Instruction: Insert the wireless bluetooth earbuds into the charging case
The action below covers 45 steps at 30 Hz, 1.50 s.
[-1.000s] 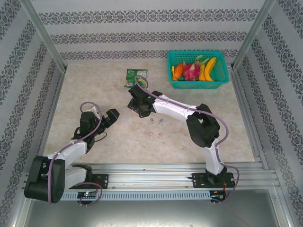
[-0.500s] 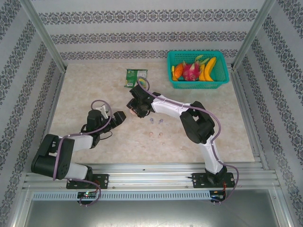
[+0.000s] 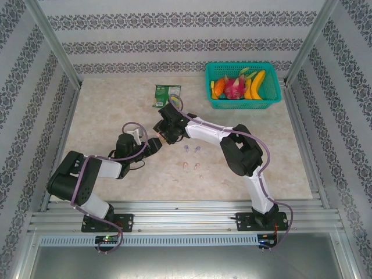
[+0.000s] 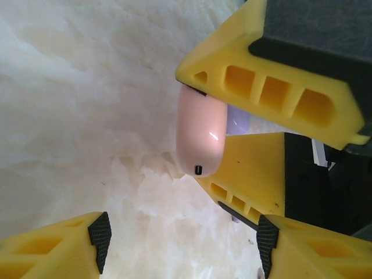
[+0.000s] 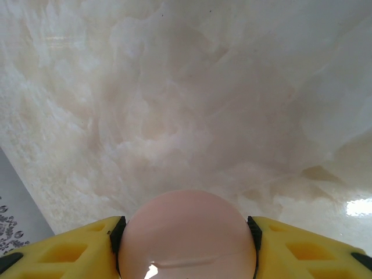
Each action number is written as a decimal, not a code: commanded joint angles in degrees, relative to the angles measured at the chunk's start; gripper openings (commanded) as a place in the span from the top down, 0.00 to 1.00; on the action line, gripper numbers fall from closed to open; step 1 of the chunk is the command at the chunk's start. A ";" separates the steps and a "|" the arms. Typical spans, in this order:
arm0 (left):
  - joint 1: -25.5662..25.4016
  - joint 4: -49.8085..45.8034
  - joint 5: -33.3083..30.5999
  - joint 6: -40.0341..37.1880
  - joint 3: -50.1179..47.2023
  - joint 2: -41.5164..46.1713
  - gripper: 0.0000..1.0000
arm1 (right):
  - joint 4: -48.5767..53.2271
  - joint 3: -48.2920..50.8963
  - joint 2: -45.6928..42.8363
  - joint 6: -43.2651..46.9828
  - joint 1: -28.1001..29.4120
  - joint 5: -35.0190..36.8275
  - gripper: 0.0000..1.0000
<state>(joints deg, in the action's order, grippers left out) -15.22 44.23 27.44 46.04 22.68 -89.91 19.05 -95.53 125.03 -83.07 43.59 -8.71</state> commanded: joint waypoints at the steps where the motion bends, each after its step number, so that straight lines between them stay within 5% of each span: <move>1: -0.97 4.53 -3.19 -0.60 1.11 -0.72 0.33 | -1.09 -0.19 -1.37 -1.53 -0.57 -0.89 0.45; 32: -2.42 11.03 -9.29 3.00 4.81 -8.46 0.46 | -3.15 2.34 -2.16 -3.07 -0.09 -1.67 0.46; 45: -2.76 11.57 -9.77 3.43 6.56 -10.32 0.63 | -4.02 4.03 -3.13 -3.53 0.15 -1.99 0.46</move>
<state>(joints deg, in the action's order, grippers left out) -17.65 53.01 19.42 48.58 27.46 -99.18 14.24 -92.51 124.51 -86.26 43.51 -9.89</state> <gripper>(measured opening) 0.371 0.547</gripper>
